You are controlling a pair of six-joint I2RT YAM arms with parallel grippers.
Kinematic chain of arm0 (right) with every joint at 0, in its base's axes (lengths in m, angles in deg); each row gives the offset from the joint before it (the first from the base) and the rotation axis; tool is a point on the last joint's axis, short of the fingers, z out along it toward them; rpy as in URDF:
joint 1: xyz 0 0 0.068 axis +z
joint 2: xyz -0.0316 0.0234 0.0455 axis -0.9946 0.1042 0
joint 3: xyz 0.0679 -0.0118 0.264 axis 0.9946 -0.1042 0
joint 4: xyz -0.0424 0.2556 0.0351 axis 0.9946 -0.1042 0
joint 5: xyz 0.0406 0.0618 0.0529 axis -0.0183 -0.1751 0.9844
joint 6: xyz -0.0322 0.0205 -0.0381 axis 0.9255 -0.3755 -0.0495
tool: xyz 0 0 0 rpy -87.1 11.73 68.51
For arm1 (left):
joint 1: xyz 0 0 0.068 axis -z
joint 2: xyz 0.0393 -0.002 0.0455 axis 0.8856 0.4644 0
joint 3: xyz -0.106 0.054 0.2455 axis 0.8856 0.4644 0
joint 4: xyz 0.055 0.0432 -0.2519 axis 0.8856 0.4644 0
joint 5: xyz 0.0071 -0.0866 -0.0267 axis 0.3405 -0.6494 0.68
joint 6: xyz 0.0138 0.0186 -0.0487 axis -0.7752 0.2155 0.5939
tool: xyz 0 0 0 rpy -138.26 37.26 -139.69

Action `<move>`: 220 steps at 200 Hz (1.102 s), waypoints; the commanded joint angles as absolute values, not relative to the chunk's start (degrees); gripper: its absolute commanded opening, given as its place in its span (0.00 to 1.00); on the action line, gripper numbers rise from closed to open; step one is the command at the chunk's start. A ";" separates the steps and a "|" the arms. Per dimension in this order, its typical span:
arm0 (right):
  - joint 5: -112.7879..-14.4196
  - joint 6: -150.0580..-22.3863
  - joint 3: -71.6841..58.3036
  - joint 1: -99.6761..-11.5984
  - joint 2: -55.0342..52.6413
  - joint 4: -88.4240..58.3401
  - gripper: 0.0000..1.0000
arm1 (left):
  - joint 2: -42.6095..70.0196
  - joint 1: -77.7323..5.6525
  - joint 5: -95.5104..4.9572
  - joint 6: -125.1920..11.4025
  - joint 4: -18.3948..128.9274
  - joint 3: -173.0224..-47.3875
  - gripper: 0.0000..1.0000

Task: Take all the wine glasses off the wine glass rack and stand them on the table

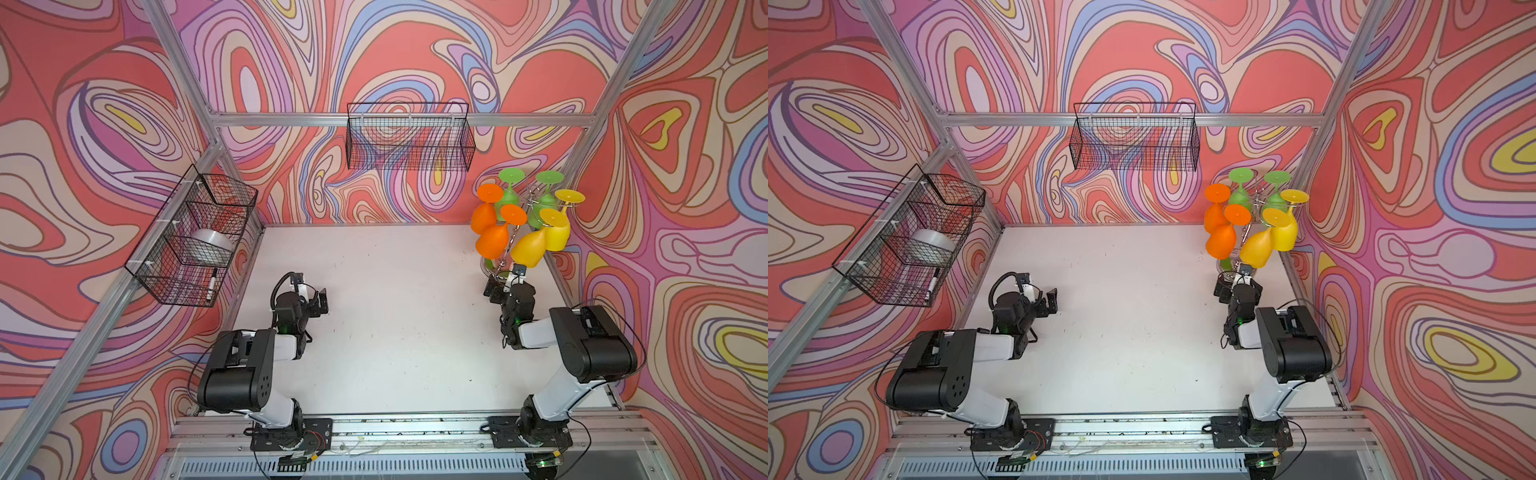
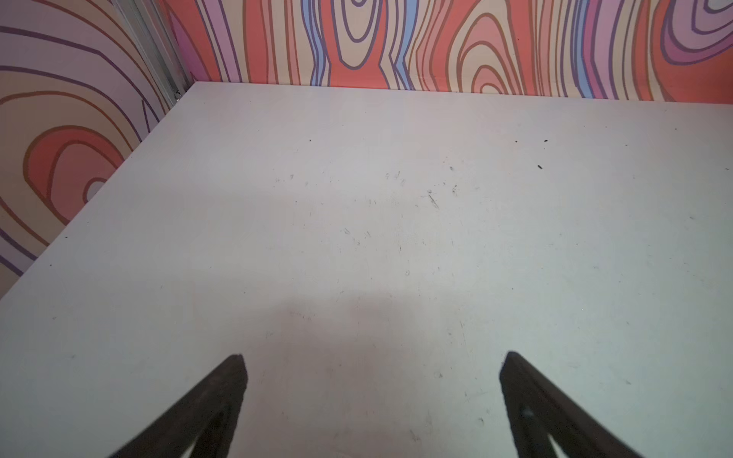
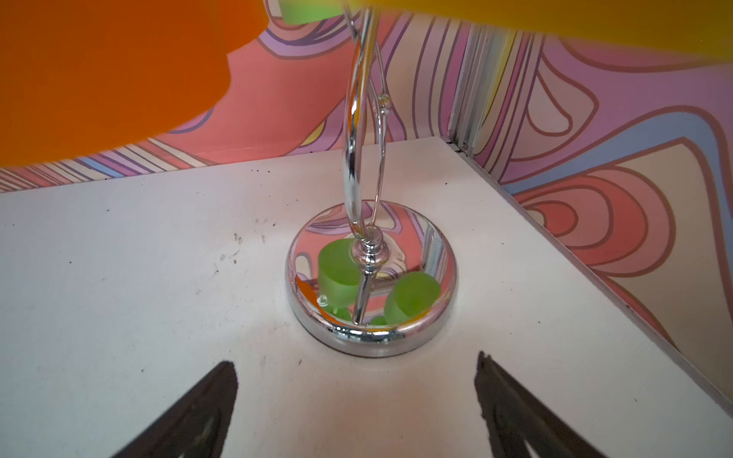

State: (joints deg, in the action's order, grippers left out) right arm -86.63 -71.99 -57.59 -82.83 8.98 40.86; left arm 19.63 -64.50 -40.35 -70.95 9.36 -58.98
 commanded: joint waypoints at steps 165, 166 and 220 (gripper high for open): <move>-86.73 -71.69 -57.23 -82.61 9.51 40.71 0.98 | 19.74 -63.03 -39.87 -72.98 8.99 -59.73 1.00; -86.74 -71.69 -57.23 -82.61 9.52 40.71 0.98 | 19.73 -63.03 -39.87 -72.98 8.97 -59.69 1.00; -86.75 -71.69 -57.18 -82.61 9.53 40.73 0.99 | 19.72 -63.03 -39.99 -73.17 9.21 -59.96 1.00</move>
